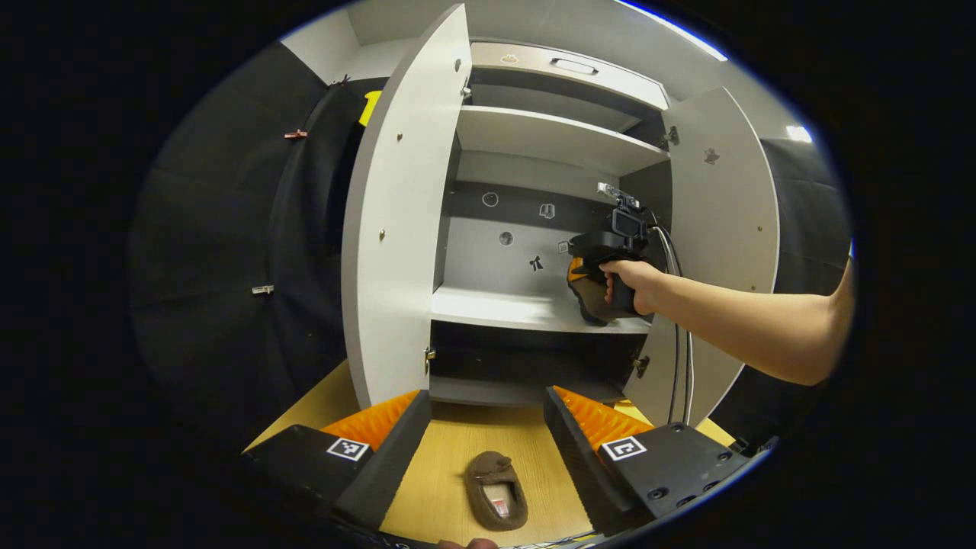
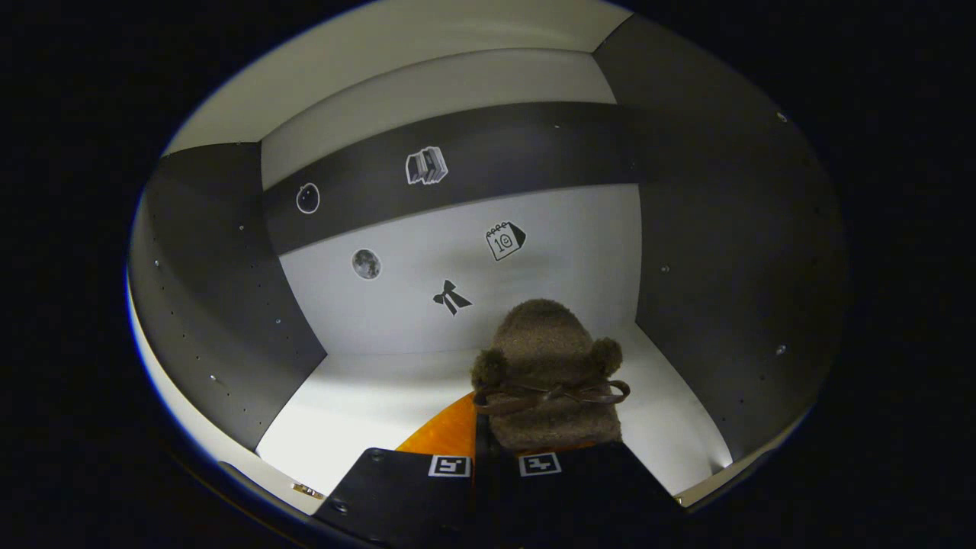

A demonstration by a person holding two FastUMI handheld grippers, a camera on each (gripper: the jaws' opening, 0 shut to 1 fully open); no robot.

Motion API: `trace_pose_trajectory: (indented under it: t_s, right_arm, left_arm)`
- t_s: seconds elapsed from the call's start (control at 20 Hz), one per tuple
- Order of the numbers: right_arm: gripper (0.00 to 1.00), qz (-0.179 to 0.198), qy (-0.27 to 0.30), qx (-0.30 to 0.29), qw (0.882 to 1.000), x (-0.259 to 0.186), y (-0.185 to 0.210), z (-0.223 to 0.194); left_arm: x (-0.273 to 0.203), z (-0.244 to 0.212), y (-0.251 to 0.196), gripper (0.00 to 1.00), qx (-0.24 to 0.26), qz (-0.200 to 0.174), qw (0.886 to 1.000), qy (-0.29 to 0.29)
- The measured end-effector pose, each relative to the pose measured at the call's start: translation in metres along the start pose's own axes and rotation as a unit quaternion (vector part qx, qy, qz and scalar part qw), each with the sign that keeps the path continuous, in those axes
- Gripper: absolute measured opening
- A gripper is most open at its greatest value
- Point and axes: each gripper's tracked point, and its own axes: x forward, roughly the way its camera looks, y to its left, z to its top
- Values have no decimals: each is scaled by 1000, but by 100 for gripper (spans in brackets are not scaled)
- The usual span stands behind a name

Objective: Grab one shoe with the right hand and put it into the shoe cabinet, grab the other shoe with the left hand and put it into the shoe cabinet; then close the right door with the right hand and the left door with the left hand.

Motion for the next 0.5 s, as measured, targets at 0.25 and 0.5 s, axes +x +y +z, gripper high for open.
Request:
trace_pose_trajectory:
  t_s: [0.25,0.5]
  right_arm:
    - [8,-17,18,-6,1000,25,-5,-16]
    - [23,-15,39,24,999,24,-1,-21]
  left_arm:
    - [7,-2,11,95,-8,11,1000,7]
    - [6,3,11,95,-7,13,1000,7]
